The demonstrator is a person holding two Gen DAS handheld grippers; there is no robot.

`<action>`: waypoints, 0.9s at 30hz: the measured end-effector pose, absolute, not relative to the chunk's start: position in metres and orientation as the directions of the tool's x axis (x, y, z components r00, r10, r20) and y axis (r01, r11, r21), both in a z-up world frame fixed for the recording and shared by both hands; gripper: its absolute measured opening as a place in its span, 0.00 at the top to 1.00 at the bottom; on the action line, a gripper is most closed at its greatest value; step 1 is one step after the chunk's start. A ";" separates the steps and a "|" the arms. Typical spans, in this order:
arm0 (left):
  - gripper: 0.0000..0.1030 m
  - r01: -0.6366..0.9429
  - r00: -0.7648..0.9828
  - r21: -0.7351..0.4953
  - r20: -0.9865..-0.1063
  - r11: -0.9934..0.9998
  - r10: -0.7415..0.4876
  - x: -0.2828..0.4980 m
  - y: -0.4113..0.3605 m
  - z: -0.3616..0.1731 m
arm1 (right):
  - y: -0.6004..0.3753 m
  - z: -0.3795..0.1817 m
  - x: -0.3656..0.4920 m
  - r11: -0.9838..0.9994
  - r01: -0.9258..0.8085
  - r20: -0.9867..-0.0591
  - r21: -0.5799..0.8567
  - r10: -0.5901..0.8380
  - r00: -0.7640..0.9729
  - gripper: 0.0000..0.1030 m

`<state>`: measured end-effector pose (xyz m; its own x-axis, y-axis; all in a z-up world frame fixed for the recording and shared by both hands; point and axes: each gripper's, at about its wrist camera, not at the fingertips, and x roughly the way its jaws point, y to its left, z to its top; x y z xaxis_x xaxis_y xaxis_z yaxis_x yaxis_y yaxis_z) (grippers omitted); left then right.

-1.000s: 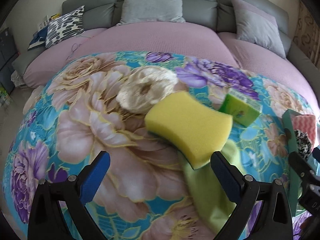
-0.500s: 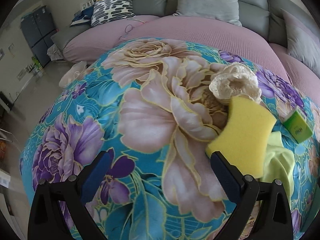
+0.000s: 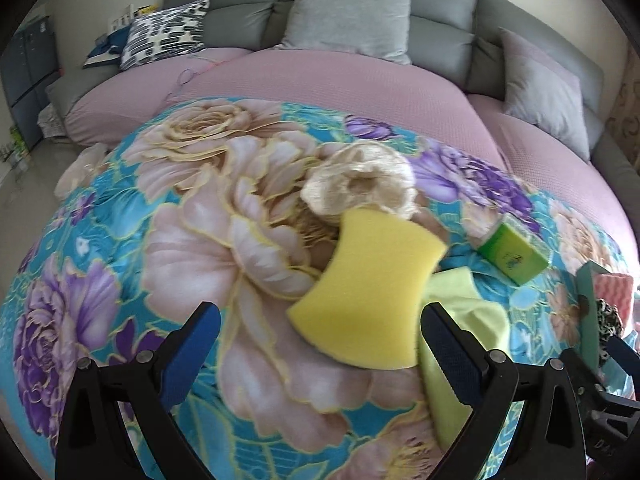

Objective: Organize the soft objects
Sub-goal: 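Grasp the yellow sponge with the left gripper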

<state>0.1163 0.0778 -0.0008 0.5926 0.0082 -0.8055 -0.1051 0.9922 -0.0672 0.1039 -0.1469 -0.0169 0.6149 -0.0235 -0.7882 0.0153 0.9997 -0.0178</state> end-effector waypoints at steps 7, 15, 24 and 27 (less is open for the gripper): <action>0.03 -0.086 0.520 -0.072 -0.854 0.994 -0.017 0.131 0.069 -0.030 | -0.143 -0.020 0.105 1.000 0.006 -0.795 -0.026 -0.025 0.606 0.00; 0.03 -0.076 0.563 -0.086 -0.826 0.993 -0.029 0.136 0.070 -0.032 | -0.140 -0.022 0.107 0.999 -0.003 -0.801 -0.035 -0.026 0.598 0.00; 0.11 -0.052 0.569 -0.121 -0.820 0.991 -0.070 0.138 0.070 -0.031 | -0.137 -0.024 0.107 0.999 -0.011 -0.806 -0.043 -0.028 0.592 0.00; 0.23 -0.048 0.566 -0.126 -0.821 0.991 -0.077 0.138 0.070 -0.031 | -0.135 -0.025 0.108 0.999 -0.016 -0.807 -0.048 -0.029 0.590 0.00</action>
<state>0.1380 0.0697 -0.0313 0.5661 -0.0765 -0.8208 -0.0484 0.9909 -0.1258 0.1076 -0.1349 -0.0251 0.5899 -0.0291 -0.8070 -0.0165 0.9987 -0.0480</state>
